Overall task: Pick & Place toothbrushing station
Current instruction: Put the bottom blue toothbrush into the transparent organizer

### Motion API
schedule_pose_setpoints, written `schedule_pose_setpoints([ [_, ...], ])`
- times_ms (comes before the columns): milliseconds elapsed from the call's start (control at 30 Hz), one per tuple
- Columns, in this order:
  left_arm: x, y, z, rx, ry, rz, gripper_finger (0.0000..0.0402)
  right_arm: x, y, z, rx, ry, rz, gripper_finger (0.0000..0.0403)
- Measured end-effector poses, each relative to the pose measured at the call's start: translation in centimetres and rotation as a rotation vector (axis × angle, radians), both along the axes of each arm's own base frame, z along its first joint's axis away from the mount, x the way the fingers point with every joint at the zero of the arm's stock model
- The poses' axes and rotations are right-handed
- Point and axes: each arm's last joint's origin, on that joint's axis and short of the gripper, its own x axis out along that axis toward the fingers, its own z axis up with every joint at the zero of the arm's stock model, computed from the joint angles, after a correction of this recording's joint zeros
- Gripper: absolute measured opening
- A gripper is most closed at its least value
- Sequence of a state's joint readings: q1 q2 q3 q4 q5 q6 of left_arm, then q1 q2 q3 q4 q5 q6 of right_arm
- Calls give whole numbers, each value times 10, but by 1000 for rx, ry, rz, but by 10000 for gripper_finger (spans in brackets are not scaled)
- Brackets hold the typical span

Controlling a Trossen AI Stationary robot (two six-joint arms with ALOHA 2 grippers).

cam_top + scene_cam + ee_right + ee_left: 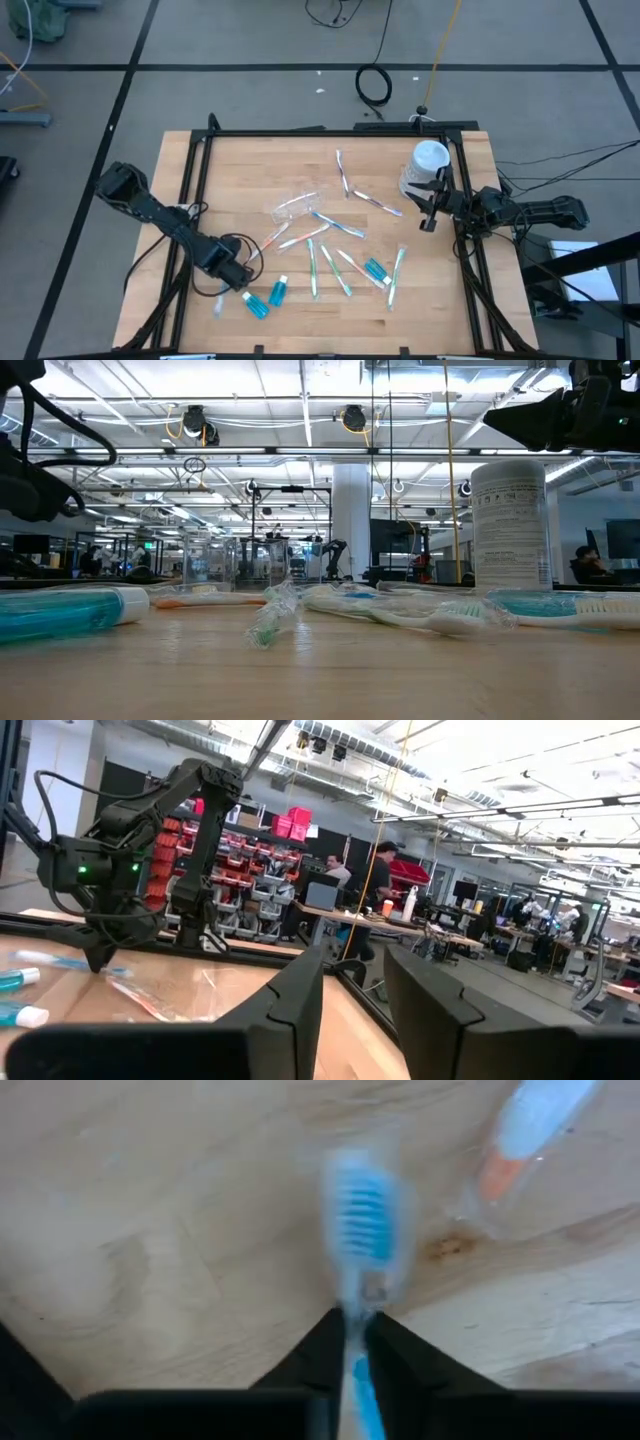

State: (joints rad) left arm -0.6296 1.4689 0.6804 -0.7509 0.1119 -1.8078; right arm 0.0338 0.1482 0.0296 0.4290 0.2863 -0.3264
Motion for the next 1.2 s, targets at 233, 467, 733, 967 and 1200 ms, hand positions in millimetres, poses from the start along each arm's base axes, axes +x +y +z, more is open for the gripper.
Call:
schedule_pose_setpoints([
  [233, 13, 0, 21, 80, -134, -70, 15, 0, 0, 0, 0, 0, 0, 99],
  [467, 12, 13, 79, 348, -251, -67, 9, 0, 0, 0, 0, 0, 0, 100],
  [733, 19, 31, 129, 1047, -757, -13, 10, 0, 0, 0, 7, -2, 1, 100],
  [967, 42, 45, 133, 1422, -821, 52, 6, 0, 0, 0, 26, -8, 7, 100],
  [1200, 71, 63, 112, 1373, -658, 44, 21, 0, 0, 1, 26, -15, 7, 100],
])
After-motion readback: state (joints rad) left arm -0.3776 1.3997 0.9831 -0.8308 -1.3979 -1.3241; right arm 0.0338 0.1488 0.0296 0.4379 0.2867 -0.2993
